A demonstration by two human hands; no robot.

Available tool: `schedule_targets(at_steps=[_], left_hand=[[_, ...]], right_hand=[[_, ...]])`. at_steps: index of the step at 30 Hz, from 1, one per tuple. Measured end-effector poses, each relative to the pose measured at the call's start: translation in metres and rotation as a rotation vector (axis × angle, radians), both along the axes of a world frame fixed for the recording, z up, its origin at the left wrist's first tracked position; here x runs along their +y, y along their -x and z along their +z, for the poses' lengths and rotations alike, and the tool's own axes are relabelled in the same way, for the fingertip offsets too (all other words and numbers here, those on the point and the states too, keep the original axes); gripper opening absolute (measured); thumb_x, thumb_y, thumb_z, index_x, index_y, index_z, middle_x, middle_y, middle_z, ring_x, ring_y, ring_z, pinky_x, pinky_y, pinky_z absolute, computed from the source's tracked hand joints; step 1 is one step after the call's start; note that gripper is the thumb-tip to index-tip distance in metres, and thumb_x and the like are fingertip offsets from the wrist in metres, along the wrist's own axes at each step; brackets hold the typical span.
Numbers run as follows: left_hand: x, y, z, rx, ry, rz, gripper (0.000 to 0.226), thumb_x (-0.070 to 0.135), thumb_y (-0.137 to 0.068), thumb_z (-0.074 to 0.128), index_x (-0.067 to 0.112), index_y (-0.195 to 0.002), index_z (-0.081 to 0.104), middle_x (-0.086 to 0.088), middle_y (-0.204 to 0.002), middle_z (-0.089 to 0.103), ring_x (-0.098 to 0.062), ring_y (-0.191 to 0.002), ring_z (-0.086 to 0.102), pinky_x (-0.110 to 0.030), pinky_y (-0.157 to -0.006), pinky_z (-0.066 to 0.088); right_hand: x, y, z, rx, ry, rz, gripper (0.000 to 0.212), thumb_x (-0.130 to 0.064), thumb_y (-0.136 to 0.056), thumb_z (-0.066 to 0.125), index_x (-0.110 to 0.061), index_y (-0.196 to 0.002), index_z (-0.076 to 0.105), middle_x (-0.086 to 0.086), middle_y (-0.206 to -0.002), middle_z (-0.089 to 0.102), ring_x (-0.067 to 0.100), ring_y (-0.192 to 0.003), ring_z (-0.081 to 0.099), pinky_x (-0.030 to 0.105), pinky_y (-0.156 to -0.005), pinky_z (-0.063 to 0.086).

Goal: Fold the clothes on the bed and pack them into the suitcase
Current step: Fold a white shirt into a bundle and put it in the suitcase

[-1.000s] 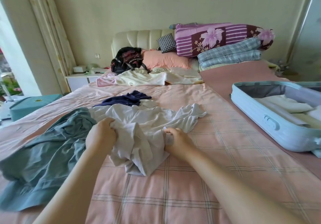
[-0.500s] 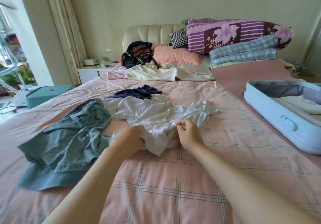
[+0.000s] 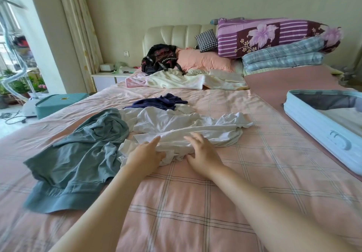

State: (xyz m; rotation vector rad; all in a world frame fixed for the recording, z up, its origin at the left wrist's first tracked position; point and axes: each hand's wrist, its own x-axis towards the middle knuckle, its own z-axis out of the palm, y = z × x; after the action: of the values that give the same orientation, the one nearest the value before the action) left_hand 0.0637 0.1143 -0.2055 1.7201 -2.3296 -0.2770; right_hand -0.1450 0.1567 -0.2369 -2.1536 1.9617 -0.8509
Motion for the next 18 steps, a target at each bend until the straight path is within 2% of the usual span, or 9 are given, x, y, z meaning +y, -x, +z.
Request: schedule_targets(at_steps=[2, 4, 6, 7, 9, 11, 14, 16, 18], left_hand=[[-0.006, -0.004, -0.002, 0.180, 0.030, -0.015, 0.042, 0.026, -0.093, 0.061, 0.025, -0.134, 0.056, -0.006, -0.119, 0.066, -0.027, -0.109, 0.061, -0.028, -0.081, 0.045], [-0.008, -0.008, 0.004, 0.339, 0.085, -0.025, 0.024, 0.018, -0.086, 0.068, 0.025, -0.108, 0.071, 0.005, -0.099, 0.068, -0.017, -0.095, 0.062, -0.024, -0.074, 0.041], [-0.003, -0.008, 0.013, 0.449, 0.094, -0.078, 0.025, 0.019, -0.079, 0.077, 0.034, -0.098, 0.073, 0.013, -0.094, 0.068, -0.008, -0.089, 0.061, -0.021, -0.075, 0.042], [0.003, -0.005, 0.017, 0.484, 0.091, -0.131, 0.028, 0.019, -0.076, 0.079, 0.040, -0.091, 0.071, 0.014, -0.090, 0.069, -0.004, -0.085, 0.062, -0.018, -0.073, 0.044], [0.017, 0.001, 0.024, 0.508, 0.096, -0.216, 0.032, 0.016, -0.074, 0.080, 0.044, -0.083, 0.068, 0.014, -0.083, 0.070, 0.000, -0.077, 0.062, -0.013, -0.065, 0.044], [0.034, 0.010, 0.034, 0.521, 0.046, -0.281, 0.030, 0.014, -0.075, 0.078, 0.041, -0.086, 0.069, 0.012, -0.080, 0.068, -0.002, -0.068, 0.058, -0.011, -0.058, 0.044], [0.061, 0.026, 0.046, 0.376, -0.272, -0.476, 0.034, 0.020, -0.078, 0.078, 0.038, -0.105, 0.067, 0.014, -0.088, 0.068, 0.003, -0.067, 0.057, -0.011, -0.066, 0.047], [0.074, 0.032, 0.043, 0.188, -0.508, -0.561, 0.037, 0.028, -0.081, 0.074, 0.038, -0.116, 0.064, 0.018, -0.094, 0.072, 0.004, -0.078, 0.064, -0.020, -0.083, 0.052], [0.081, 0.035, 0.035, 0.167, -0.543, -0.512, 0.019, 0.029, -0.084, 0.067, 0.032, -0.102, 0.068, 0.021, -0.083, 0.070, -0.001, -0.079, 0.064, -0.029, -0.091, 0.053]], right_hand=[[-0.008, -0.010, -0.002, 0.090, 0.002, 0.066, 0.066, -0.017, -0.091, 0.056, -0.026, -0.154, 0.037, 0.001, -0.156, 0.041, 0.021, -0.142, 0.037, 0.039, -0.116, 0.026], [-0.012, -0.016, -0.003, 0.117, 0.018, 0.113, 0.057, -0.016, -0.088, 0.057, -0.029, -0.144, 0.052, 0.005, -0.131, 0.064, 0.028, -0.121, 0.056, 0.038, -0.099, 0.037], [-0.009, -0.015, 0.000, 0.072, 0.101, 0.129, 0.034, -0.017, -0.081, 0.060, -0.024, -0.111, 0.074, 0.005, -0.097, 0.068, 0.031, -0.095, 0.062, 0.034, -0.078, 0.036], [-0.006, -0.012, 0.006, 0.002, 0.129, 0.117, 0.024, -0.018, -0.078, 0.059, -0.022, -0.095, 0.077, 0.003, -0.088, 0.065, 0.029, -0.086, 0.060, 0.033, -0.073, 0.035], [0.003, -0.002, 0.020, -0.107, 0.148, 0.066, 0.015, -0.013, -0.077, 0.059, -0.023, -0.073, 0.070, -0.007, -0.075, 0.060, 0.022, -0.076, 0.057, 0.031, -0.066, 0.037], [0.015, 0.014, 0.033, -0.084, 0.178, 0.011, 0.022, -0.008, -0.077, 0.063, -0.025, -0.064, 0.059, -0.015, -0.065, 0.053, 0.016, -0.067, 0.054, 0.028, -0.064, 0.034], [0.038, 0.046, 0.041, 0.161, 0.156, -0.027, 0.028, -0.005, -0.079, 0.060, -0.028, -0.067, 0.049, -0.012, -0.066, 0.050, 0.020, -0.068, 0.049, 0.033, -0.078, 0.038], [0.056, 0.065, 0.045, 0.416, -0.080, -0.098, 0.026, -0.007, -0.083, 0.056, -0.031, -0.075, 0.053, -0.010, -0.085, 0.063, 0.021, -0.087, 0.056, 0.038, -0.096, 0.036], [0.073, 0.073, 0.049, 0.537, -0.340, -0.178, 0.021, -0.016, -0.087, 0.057, -0.036, -0.081, 0.059, -0.011, -0.108, 0.065, 0.018, -0.112, 0.053, 0.039, -0.104, 0.030]])
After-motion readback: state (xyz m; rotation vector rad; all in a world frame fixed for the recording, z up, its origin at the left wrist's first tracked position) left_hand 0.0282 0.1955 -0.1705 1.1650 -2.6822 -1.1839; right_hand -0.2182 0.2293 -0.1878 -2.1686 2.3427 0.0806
